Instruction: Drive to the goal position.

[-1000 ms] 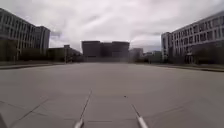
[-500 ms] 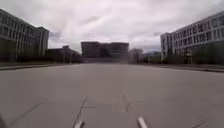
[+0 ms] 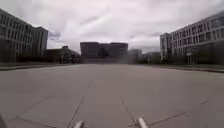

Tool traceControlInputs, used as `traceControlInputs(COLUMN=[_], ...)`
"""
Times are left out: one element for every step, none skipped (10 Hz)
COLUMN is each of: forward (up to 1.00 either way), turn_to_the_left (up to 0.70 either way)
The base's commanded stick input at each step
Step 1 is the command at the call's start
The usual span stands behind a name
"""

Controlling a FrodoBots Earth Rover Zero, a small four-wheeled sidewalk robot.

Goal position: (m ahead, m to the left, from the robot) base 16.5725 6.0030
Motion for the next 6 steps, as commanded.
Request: traceControlInputs(forward=[1.0, 1.0, 1.0, 1.0, 1.0, 1.0], turn_to_the_left=[0.0, 0.0, 0.0, 0.0, 0.0, 0.0])
